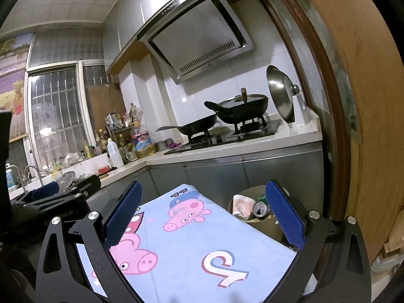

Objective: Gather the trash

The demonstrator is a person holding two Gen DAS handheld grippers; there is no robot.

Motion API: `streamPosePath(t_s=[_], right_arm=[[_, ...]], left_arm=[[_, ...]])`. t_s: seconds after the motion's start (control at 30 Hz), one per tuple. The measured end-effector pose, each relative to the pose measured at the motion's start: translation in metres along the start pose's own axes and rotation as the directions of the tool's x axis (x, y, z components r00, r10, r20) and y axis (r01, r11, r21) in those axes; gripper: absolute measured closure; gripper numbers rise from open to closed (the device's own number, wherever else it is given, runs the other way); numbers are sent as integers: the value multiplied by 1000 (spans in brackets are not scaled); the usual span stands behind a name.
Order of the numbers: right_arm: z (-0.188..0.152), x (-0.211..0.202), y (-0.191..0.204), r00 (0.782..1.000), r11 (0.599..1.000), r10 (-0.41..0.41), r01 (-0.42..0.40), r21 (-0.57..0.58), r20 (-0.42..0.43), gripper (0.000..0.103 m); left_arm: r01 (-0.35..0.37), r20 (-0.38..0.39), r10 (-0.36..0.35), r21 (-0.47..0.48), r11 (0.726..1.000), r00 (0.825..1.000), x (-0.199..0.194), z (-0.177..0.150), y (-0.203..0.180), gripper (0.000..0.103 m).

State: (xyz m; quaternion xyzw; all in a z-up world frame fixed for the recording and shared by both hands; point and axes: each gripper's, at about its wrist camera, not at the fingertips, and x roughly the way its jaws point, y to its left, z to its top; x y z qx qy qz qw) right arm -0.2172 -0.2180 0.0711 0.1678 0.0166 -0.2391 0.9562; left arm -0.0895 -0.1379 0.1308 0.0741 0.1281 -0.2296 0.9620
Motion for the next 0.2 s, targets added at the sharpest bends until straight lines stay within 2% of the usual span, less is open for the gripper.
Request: streamPosePath(t_s=[0.2], right_arm=[[-4,0,2,1000,1000,-2,3,9,-15,6]], left_arm=[[-11,-40,10,-18,1000,999,9,-2,3,4]])
